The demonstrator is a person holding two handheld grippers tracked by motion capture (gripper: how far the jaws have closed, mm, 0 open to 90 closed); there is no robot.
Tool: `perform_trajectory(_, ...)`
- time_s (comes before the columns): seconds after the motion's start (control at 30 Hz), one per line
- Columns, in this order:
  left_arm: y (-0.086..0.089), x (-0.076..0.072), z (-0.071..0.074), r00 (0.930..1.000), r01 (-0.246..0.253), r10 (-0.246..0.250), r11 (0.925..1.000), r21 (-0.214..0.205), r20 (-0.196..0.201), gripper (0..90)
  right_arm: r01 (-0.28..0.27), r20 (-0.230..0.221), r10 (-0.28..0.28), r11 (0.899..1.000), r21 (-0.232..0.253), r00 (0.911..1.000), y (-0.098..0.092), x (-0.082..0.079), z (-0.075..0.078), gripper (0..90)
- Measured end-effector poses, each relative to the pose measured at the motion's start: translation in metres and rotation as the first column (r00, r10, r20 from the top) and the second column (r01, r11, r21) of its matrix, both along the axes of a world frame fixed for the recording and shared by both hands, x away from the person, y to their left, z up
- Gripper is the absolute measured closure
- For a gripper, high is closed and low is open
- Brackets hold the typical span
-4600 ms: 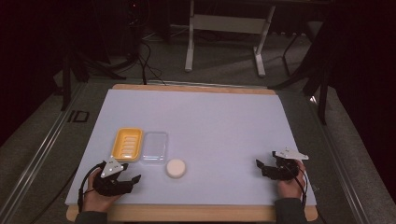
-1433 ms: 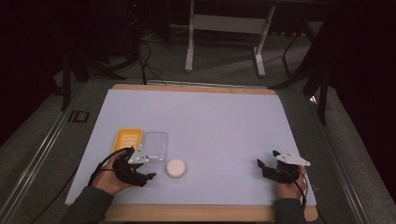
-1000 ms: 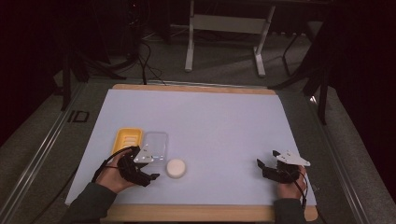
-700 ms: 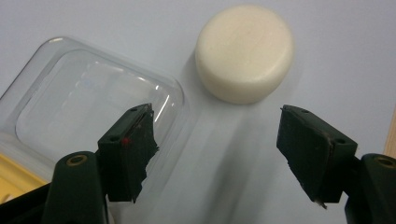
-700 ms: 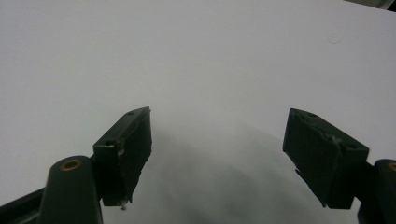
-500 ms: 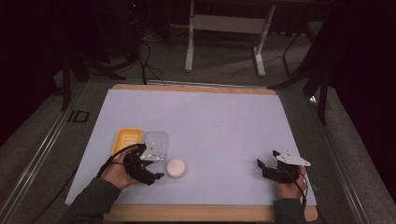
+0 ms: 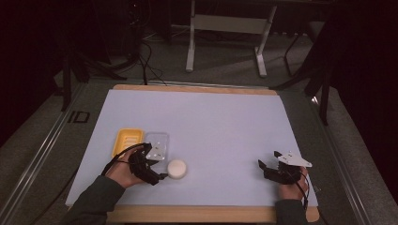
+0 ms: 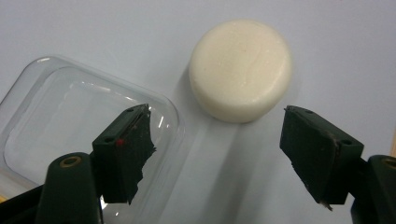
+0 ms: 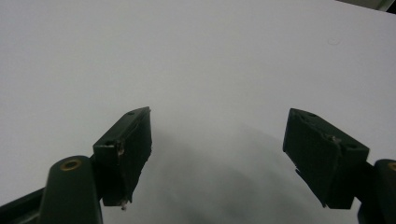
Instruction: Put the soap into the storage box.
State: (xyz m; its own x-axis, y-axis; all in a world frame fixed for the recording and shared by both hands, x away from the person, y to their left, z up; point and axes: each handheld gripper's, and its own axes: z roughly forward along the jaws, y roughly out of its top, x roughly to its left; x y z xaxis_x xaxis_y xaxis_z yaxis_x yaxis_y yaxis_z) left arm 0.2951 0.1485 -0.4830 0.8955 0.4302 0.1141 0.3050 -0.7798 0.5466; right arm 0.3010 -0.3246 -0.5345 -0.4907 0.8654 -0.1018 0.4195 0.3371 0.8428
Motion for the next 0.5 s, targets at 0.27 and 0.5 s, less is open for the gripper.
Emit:
perform_trajectory(0.27, -0.006, 0.003, -0.001, 0.9998, 0.019, -0.019, 0.9998, 0.01, -0.01, 23.1, 0.0, 0.001, 0.0, 1.0, 0.002, 1.0, 0.0, 0.0, 0.0, 23.2)
perform_trajectory(0.5, -0.012, 0.005, -0.002, 0.999, 0.035, -0.035, 0.9992, 0.019, -0.028, 18.2, 0.0, 0.001, 0.0, 1.0, -0.001, 1.0, 0.0, 0.0, 0.0, 23.2)
